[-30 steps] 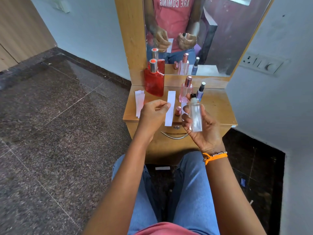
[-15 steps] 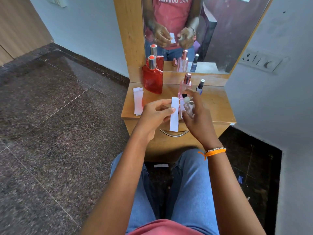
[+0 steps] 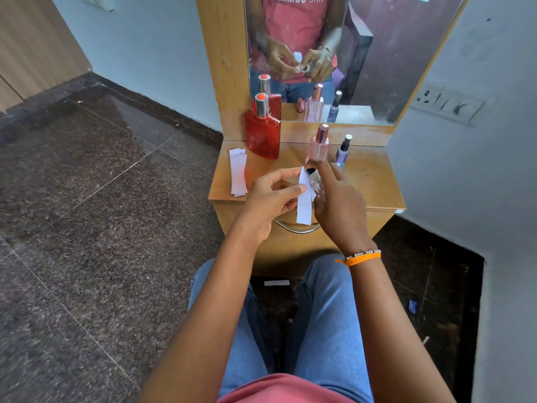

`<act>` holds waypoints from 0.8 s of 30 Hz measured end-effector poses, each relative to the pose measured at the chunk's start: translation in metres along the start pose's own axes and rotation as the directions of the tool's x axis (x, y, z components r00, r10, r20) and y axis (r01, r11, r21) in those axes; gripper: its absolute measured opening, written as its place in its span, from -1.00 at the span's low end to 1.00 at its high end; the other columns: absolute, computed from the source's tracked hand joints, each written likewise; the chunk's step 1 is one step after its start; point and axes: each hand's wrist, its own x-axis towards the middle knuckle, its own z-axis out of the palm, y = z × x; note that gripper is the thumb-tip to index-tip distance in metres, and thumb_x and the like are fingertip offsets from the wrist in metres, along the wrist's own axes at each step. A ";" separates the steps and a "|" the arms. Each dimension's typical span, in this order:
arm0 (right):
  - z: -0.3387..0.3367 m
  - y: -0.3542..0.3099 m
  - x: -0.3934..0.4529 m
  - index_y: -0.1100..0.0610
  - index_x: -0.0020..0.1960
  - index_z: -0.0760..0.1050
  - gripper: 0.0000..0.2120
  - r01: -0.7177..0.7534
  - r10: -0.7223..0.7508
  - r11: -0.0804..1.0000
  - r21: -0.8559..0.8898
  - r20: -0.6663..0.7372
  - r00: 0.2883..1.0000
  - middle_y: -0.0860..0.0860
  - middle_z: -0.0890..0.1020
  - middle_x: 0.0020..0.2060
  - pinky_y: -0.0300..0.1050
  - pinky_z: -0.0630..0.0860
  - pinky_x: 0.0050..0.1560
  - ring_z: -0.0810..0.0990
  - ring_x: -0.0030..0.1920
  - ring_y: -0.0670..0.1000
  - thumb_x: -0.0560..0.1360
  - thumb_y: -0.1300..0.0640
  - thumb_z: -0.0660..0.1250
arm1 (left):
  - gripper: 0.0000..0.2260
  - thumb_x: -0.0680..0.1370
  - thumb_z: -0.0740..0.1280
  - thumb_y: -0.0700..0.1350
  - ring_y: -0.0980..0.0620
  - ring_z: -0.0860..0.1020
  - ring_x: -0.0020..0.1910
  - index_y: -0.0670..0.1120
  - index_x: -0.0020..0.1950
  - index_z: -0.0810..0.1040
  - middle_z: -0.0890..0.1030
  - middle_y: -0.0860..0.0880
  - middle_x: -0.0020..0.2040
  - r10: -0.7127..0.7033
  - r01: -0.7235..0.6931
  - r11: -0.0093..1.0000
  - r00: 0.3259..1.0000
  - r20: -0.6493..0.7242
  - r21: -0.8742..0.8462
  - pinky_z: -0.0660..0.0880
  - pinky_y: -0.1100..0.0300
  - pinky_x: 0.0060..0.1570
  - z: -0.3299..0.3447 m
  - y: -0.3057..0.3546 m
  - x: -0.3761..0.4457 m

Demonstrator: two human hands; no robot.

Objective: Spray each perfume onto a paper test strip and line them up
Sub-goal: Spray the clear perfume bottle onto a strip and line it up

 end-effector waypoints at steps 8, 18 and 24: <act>0.001 0.001 0.000 0.02 0.27 0.34 -0.50 0.006 -0.006 1.000 0.009 0.016 1.000 0.02 0.54 0.10 -0.08 0.45 -0.40 0.56 -0.26 0.17 0.40 0.30 0.36 | -0.73 0.50 0.34 -0.28 0.10 0.58 -0.11 -0.07 0.18 0.54 0.60 0.02 -0.18 -0.026 0.026 1.000 1.000 0.009 -0.013 0.55 0.24 -0.05 0.003 -0.002 -0.001; -0.009 0.008 0.006 0.00 0.24 0.33 -0.60 -0.356 0.412 0.608 0.710 0.102 0.906 -0.04 0.53 -0.19 -0.30 0.39 -0.40 0.46 -0.37 -0.12 0.49 0.29 0.32 | -0.77 0.51 0.33 -0.28 0.05 0.52 -0.10 -0.04 0.11 0.55 0.52 -0.03 -0.19 -0.041 0.043 0.997 0.999 0.024 -0.058 0.53 0.24 -0.05 0.005 -0.009 0.002; -0.014 0.019 0.003 0.13 0.06 0.39 -0.78 -0.577 0.463 0.011 0.817 0.507 0.727 0.01 0.54 -0.29 -0.33 0.35 -0.55 0.46 -0.48 -0.15 0.48 0.28 0.36 | -0.76 0.52 0.32 -0.29 0.09 0.54 -0.13 -0.07 0.14 0.53 0.55 -0.01 -0.20 0.013 -0.013 0.999 1.000 0.002 0.049 0.51 0.29 -0.13 0.014 -0.010 0.002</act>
